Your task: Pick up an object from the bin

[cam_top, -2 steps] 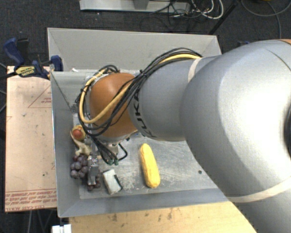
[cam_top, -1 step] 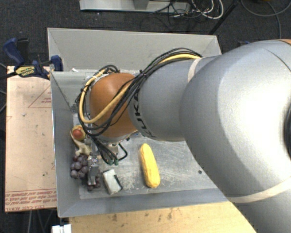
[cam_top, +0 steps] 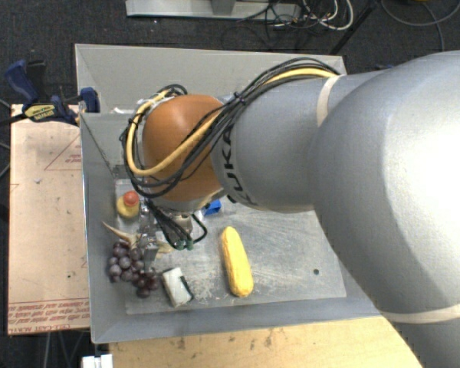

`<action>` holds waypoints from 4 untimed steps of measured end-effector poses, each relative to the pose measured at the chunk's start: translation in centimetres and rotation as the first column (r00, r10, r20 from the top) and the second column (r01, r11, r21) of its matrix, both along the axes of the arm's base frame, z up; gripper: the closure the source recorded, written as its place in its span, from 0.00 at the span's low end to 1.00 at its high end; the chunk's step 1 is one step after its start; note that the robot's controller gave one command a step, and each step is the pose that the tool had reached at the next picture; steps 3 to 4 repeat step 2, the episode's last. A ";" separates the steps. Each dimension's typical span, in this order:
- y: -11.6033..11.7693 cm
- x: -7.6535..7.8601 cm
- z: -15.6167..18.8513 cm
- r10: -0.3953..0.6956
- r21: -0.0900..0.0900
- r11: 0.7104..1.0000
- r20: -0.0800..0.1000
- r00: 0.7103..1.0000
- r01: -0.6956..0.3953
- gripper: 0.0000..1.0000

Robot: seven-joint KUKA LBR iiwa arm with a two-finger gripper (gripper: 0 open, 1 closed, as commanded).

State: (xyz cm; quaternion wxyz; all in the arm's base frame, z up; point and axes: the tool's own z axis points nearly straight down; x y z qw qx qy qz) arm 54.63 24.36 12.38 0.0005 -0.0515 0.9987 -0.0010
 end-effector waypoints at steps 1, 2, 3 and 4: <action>0.7 3.4 6.7 -0.032 0.002 0.999 -0.002 0.999 0.032 1.00; -0.2 2.7 8.3 -0.034 0.007 0.999 0.010 0.999 0.034 1.00; -0.2 2.7 8.3 -0.034 0.007 0.999 0.010 0.999 0.034 1.00; -0.2 2.7 8.3 -0.034 0.007 0.999 0.010 0.999 0.034 1.00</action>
Offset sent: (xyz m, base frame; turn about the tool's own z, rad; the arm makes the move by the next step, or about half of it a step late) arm -0.0108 -0.0215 0.0215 0.0036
